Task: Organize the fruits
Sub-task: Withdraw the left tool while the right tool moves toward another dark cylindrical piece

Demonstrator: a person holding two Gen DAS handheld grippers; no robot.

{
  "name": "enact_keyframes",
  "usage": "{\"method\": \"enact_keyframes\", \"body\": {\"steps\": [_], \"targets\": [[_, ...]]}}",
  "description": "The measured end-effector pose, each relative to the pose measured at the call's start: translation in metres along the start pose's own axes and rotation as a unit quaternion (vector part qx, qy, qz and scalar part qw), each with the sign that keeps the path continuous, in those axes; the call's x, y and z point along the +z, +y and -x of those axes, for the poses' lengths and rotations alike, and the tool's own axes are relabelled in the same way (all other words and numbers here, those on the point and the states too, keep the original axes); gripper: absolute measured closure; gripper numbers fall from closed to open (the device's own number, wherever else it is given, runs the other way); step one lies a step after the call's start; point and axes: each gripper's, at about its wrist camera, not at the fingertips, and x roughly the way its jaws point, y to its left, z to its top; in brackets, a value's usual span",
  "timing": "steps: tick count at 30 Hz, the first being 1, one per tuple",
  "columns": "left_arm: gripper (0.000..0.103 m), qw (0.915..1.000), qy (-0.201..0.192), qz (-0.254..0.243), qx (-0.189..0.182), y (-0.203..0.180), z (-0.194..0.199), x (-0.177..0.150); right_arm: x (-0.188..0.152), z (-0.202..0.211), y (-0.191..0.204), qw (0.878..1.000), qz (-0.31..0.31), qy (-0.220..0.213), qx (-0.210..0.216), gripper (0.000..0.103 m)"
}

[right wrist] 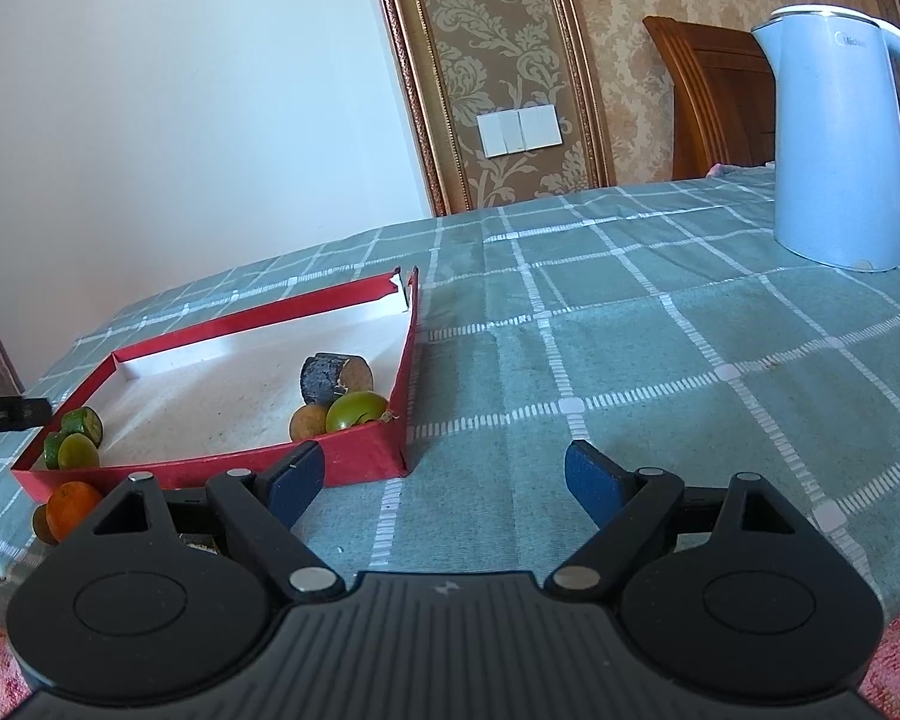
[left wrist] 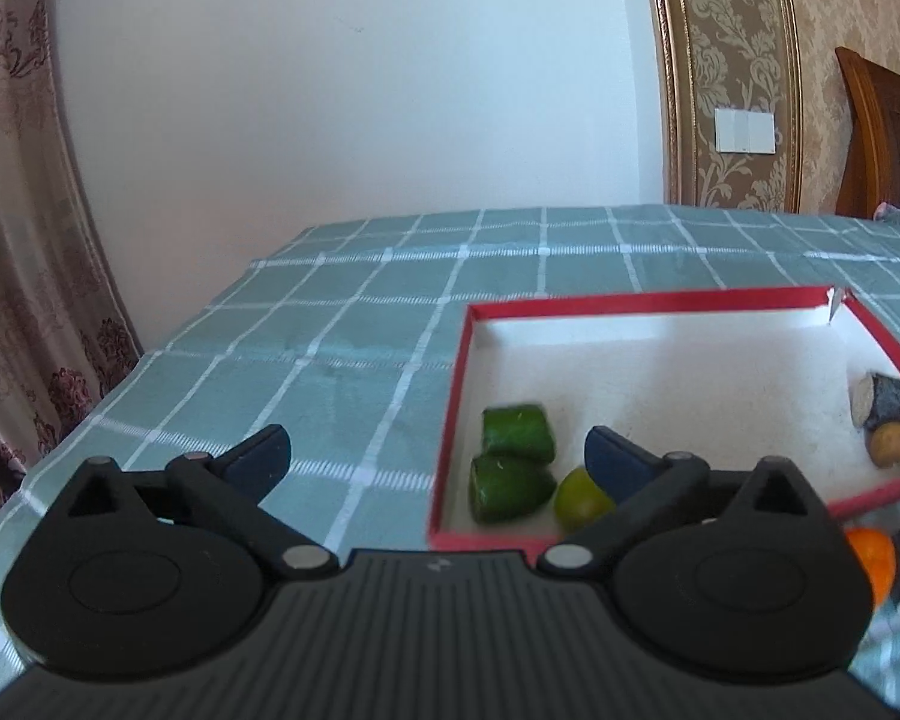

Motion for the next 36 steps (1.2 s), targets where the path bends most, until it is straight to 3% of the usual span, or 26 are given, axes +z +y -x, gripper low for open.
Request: {"method": "enact_keyframes", "body": {"steps": [13, 24, 36], "targets": [[0.0, 0.9977, 0.047, 0.026, 0.04, 0.05, -0.005, -0.054, 0.0, 0.001, 0.003, 1.0, 0.01, 0.0, -0.013, 0.015], [0.0, 0.9932, 0.083, 0.081, -0.008, 0.073, -0.015, -0.058, -0.007, 0.014, 0.022, 0.997, 0.073, -0.006, -0.016, 0.015], [0.0, 0.9931, 0.082, 0.083, -0.01, 0.074, -0.014, -0.059, -0.004, 0.041, 0.054, 0.991, 0.132, -0.024, 0.02, 0.015]]}}
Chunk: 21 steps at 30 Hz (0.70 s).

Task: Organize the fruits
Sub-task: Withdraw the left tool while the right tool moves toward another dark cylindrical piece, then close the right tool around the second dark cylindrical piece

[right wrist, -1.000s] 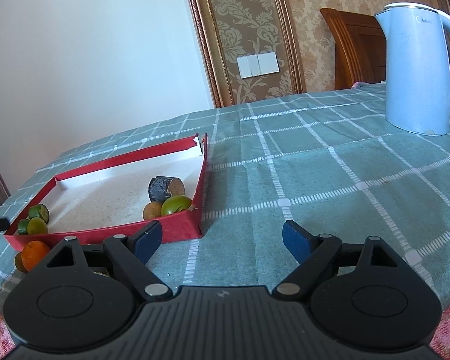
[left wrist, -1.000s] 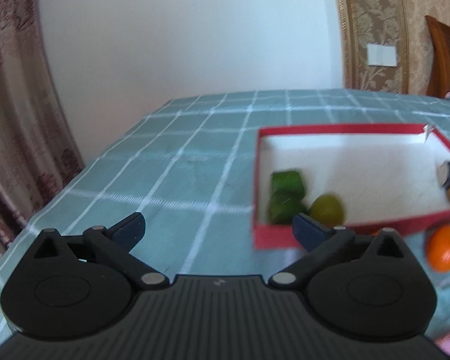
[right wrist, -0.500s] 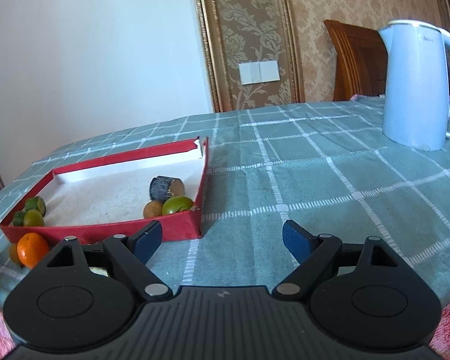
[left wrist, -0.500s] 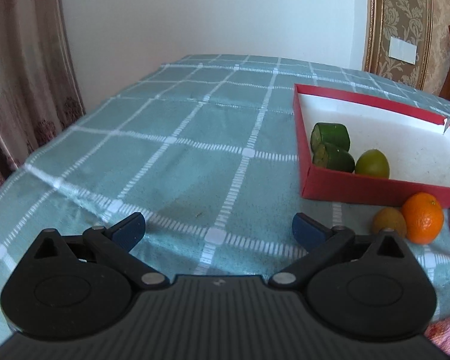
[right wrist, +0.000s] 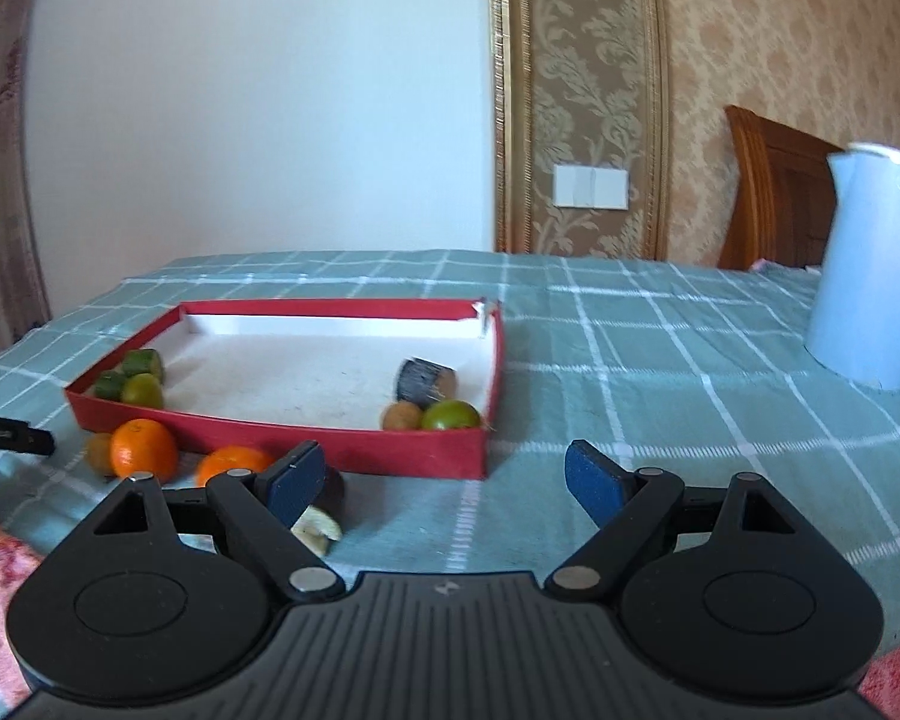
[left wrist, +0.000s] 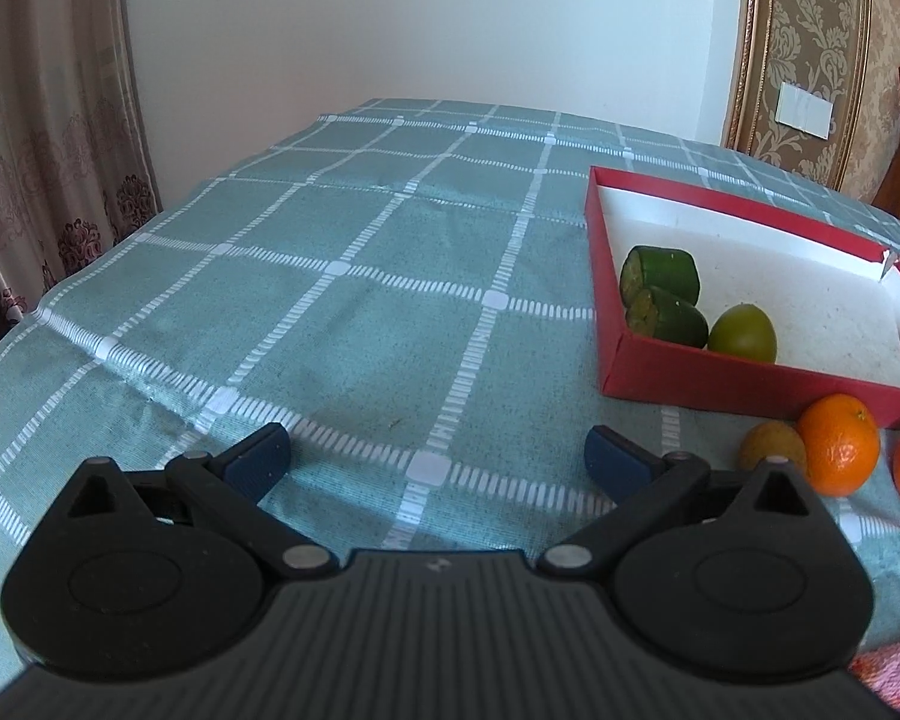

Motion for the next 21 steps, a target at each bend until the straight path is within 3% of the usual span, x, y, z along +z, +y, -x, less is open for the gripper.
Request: {"method": "enact_keyframes", "body": {"steps": [12, 18, 21], "targets": [[0.0, 1.0, -0.001, 0.004, -0.003, 0.001, 0.0, 0.0, -0.003, -0.006, 0.027, 0.997, 0.067, 0.026, 0.003, 0.015], [0.0, 1.0, -0.002, 0.005, -0.004, 0.002, 0.0, 0.0, -0.005, -0.01, 0.038, 0.995, 0.086, 0.038, 0.029, 0.015], [0.0, 1.0, -0.002, 0.006, -0.004, 0.002, 0.0, 0.0, -0.007, -0.021, 0.042, 0.994, 0.092, 0.057, 0.032, 0.027]]}}
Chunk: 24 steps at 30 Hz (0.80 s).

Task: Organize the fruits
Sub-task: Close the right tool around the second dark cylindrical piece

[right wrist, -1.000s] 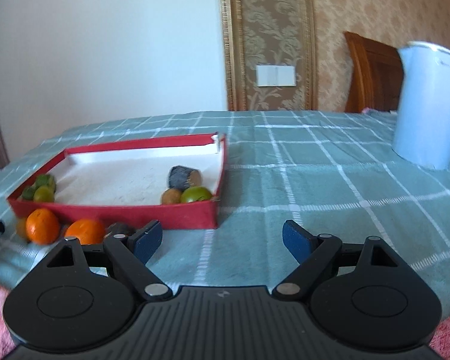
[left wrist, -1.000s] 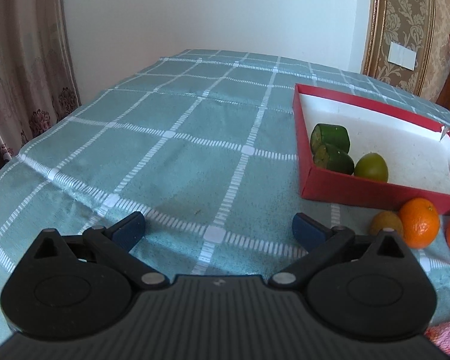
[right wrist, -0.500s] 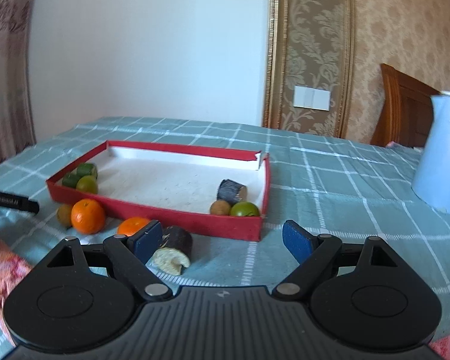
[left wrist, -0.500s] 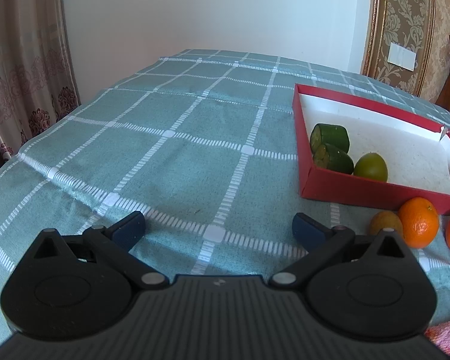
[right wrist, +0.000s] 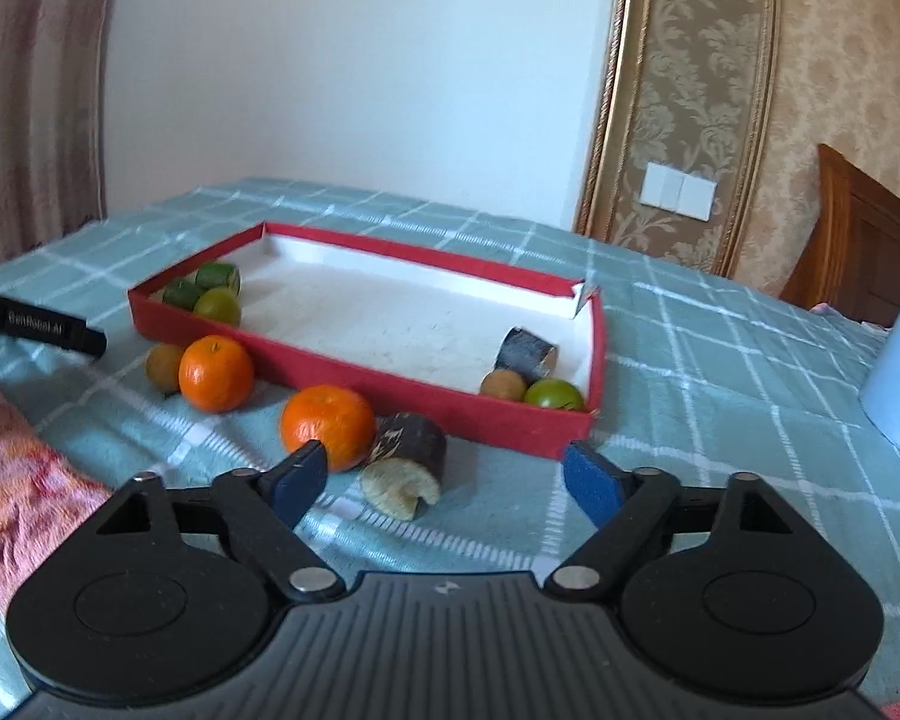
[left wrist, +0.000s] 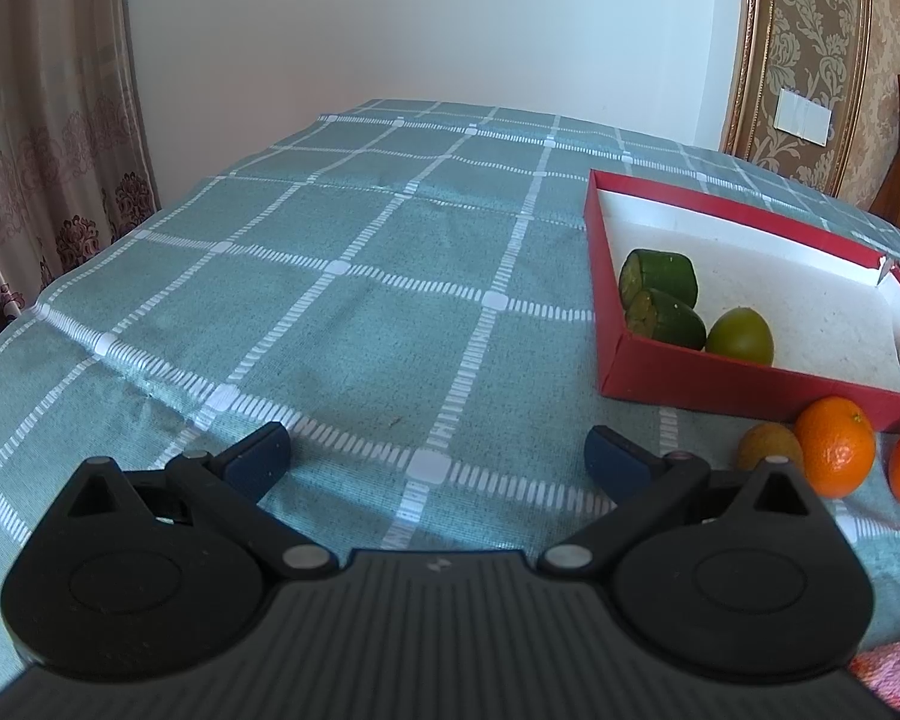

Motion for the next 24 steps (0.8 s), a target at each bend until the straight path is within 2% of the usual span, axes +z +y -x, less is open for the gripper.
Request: {"method": "enact_keyframes", "body": {"steps": [3, 6, 12, 17, 24], "targets": [[0.0, 1.0, 0.0, 0.001, 0.0, 0.0, 0.0, 0.0, 0.0, -0.013, 0.0, 1.0, -0.007, 0.022, 0.007, 0.043], [0.0, 1.0, 0.0, 0.0, 0.0, 0.0, 0.0, 0.0, 0.0, -0.021, -0.001, 0.999, -0.014, 0.03, 0.016, 0.047], [0.0, 1.0, 0.0, 0.0, 0.0, 0.0, 0.0, 0.0, 0.0, -0.028, -0.001, 0.999, -0.016, 0.025, 0.02, 0.047], [0.0, 1.0, 0.0, 0.0, 0.0, 0.0, 0.0, 0.0, 0.001, -0.029, -0.005, 0.999, -0.014, 0.024, 0.039, 0.047], [0.0, 1.0, 0.0, 0.001, 0.0, 0.001, 0.0, 0.0, 0.012, -0.045, -0.016, 0.996, -0.03, 0.042, 0.067, 0.047]]}}
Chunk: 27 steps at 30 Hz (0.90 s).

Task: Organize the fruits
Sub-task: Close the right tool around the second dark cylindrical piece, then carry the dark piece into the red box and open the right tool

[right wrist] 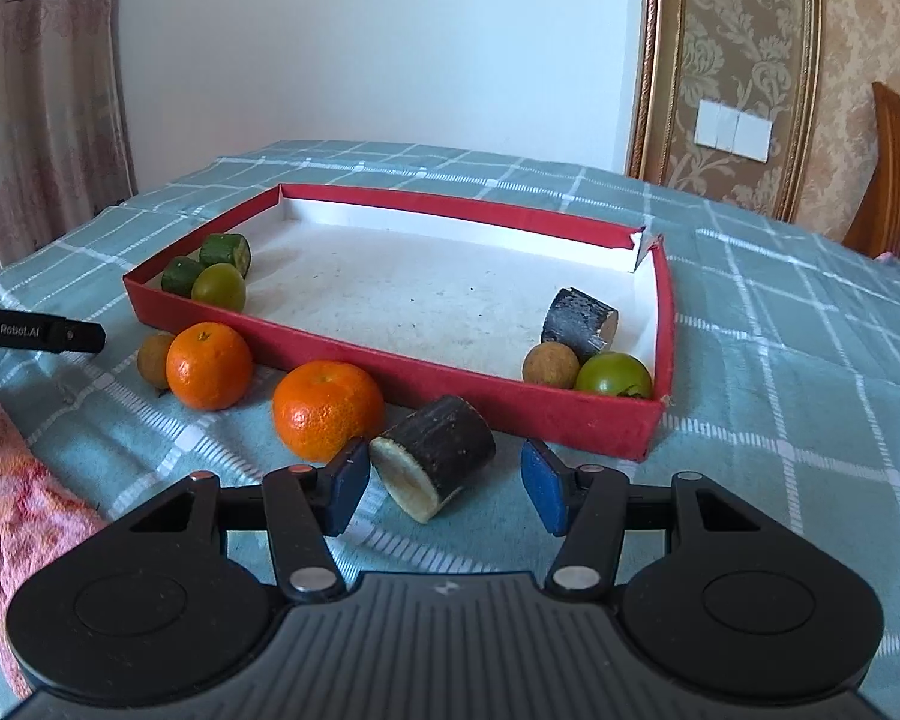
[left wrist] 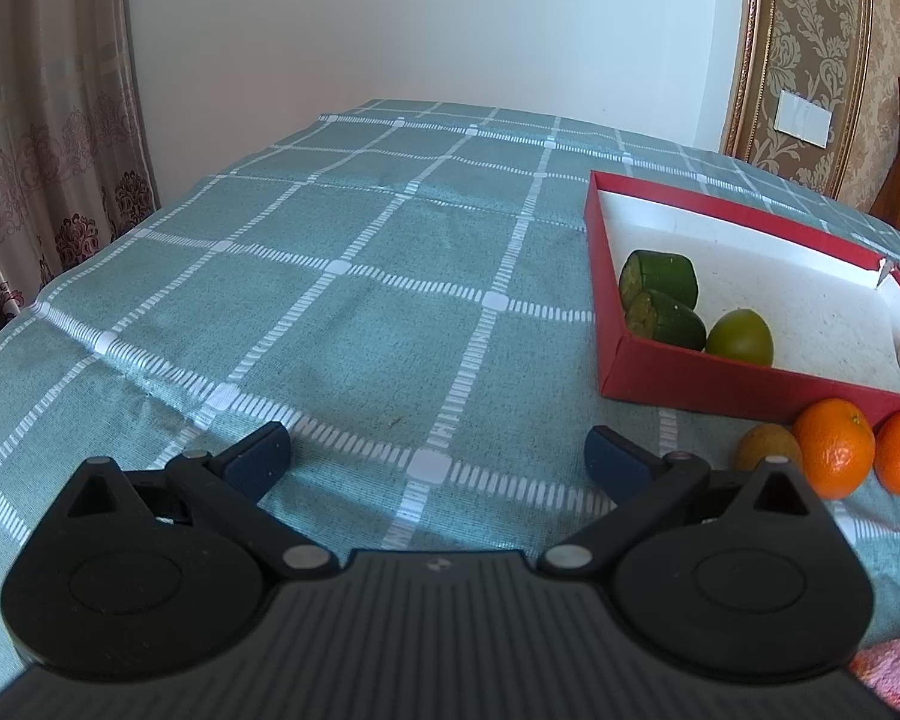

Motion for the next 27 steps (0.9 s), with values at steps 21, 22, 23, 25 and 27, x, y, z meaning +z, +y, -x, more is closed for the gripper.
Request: {"method": "enact_keyframes", "body": {"steps": [21, 22, 23, 25, 27], "targets": [[0.0, 1.0, -0.001, 0.003, -0.002, 0.0, 0.0, 0.0, 0.019, 0.045, 0.0, 0.993, -0.026, -0.109, -0.026, 0.059], [0.0, 1.0, -0.001, 0.002, -0.001, 0.0, 0.0, 0.0, 0.022, 0.044, 0.0, 0.993, -0.025, -0.11, -0.028, 0.059], [0.0, 1.0, -0.001, 0.002, -0.001, 0.0, 0.0, 0.0, 0.025, 0.042, 0.0, 0.993, -0.024, -0.11, -0.03, 0.059], [0.0, 1.0, -0.001, 0.002, -0.001, 0.0, 0.0, 0.0, 0.03, 0.034, 0.0, 0.994, -0.021, -0.107, -0.033, 0.059], [0.0, 1.0, -0.001, 0.002, -0.001, 0.0, 0.0, 0.0, 0.036, 0.022, 0.0, 0.994, -0.024, -0.1, -0.037, 0.059]]}}
